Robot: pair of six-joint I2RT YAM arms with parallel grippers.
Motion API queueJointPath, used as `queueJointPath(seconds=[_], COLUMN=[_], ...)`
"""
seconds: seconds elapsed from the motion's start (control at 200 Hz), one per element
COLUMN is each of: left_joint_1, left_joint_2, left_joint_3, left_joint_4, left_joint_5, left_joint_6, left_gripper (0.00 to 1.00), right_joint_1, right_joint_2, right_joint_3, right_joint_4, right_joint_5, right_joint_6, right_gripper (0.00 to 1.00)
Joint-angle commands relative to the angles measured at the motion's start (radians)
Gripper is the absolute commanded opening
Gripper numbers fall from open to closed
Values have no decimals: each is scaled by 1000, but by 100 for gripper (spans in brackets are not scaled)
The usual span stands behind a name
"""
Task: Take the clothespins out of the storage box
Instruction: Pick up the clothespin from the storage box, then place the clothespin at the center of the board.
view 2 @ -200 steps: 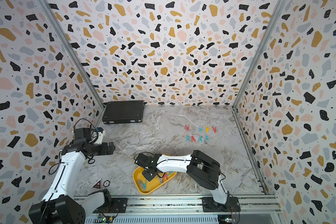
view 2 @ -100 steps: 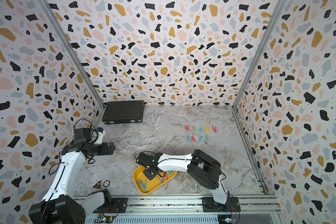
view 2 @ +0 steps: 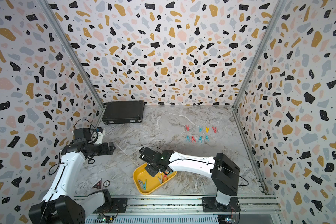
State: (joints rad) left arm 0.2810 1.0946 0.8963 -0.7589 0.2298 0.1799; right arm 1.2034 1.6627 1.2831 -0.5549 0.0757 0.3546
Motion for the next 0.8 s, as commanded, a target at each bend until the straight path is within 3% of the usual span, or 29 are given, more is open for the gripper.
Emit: queueJointPath(seconds=[0.0, 0.165, 0.39, 0.791], left_joint_1=[7, 7, 7, 7], left_joint_2=[-7, -3, -4, -2], left_joint_3=[0, 0, 0, -2], left_joint_4=[8, 2, -5, -10], left_joint_5=[26, 34, 56, 83], left_joint_6=[8, 10, 14, 20], left_gripper=[100, 100, 100, 100], right_joint_1=[-28, -116, -336, -734], right_joint_2=[-86, -179, -265, -241], right_joint_3=[-12, -63, -130, -205], right_joint_4=[-75, -110, -176, -220], right_joint_5=[38, 39, -5, -34], right_joint_6=[-16, -16, -60, -118], right_gripper=[0, 0, 0, 0])
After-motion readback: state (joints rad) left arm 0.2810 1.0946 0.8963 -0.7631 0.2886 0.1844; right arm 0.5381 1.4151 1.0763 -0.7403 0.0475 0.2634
